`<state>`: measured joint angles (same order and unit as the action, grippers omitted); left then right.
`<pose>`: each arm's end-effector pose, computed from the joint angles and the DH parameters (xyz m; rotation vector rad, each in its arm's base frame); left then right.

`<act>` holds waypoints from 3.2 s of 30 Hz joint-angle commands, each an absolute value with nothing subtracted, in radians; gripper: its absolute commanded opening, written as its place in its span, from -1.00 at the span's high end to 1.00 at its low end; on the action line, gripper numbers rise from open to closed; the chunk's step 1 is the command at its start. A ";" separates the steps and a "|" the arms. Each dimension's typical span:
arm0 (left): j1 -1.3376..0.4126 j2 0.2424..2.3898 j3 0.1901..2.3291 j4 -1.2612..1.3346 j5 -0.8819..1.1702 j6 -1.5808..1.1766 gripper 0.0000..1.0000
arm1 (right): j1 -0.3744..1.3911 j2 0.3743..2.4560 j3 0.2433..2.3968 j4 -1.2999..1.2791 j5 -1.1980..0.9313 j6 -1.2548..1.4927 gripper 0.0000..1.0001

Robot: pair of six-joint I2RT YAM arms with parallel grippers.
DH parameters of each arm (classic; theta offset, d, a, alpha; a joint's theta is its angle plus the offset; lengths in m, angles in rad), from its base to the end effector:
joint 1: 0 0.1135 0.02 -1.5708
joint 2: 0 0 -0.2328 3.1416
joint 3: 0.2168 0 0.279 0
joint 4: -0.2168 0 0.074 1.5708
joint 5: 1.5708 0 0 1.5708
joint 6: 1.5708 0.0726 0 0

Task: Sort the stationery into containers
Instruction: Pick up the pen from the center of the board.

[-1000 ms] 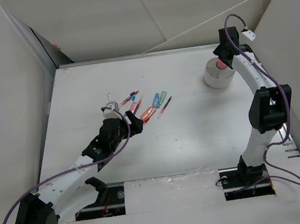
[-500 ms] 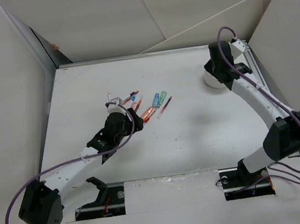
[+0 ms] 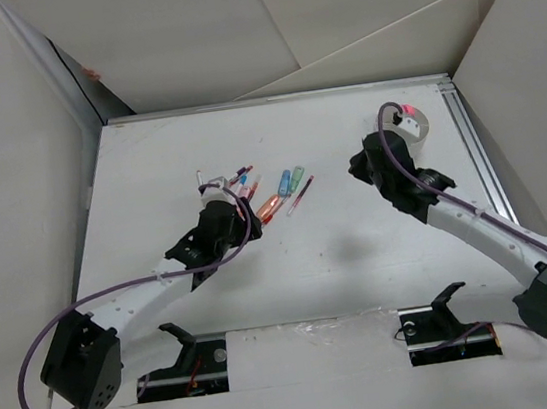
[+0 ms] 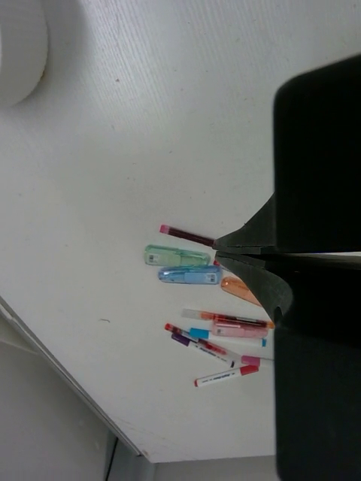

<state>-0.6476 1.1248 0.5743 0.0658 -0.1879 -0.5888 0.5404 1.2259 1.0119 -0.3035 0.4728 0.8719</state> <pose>0.2568 -0.1773 0.1644 -0.0574 2.0952 -0.5714 0.3092 0.1470 0.2648 0.6153 1.9550 0.3938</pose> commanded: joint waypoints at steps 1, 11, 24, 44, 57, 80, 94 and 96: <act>-0.647 1.141 0.615 0.051 -0.206 -0.565 -0.21 | 0.555 1.173 0.951 -0.186 0.506 0.877 1.00; -0.647 1.152 0.615 0.029 -0.196 -0.554 -0.18 | 0.575 1.161 0.899 -0.133 0.506 0.897 0.93; -0.647 1.238 0.672 -0.002 -0.241 -0.503 -0.18 | 0.575 1.183 0.908 -0.133 0.497 0.888 0.28; -0.647 1.513 0.762 0.135 -0.135 -0.347 -0.18 | 0.584 1.223 0.917 -0.133 0.488 0.879 0.26; -0.710 1.657 0.844 0.103 -0.184 -0.268 0.05 | 0.603 1.223 0.927 -0.133 0.488 0.879 0.24; -0.807 1.415 0.715 0.052 -0.045 -0.362 1.00 | 0.603 1.193 0.927 -0.133 0.497 0.879 0.12; -0.816 1.197 0.736 0.164 0.144 -0.423 1.00 | 0.594 1.193 0.936 -0.086 0.191 0.801 -0.67; -0.816 1.197 0.736 0.185 0.159 -0.432 1.00 | 0.594 1.193 0.936 -0.065 0.100 0.787 -0.76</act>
<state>-0.8116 1.2182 0.7074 0.1219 0.0967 -0.4057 0.5953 1.2213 0.8913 -0.1505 0.2573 0.8341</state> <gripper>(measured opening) 0.065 0.867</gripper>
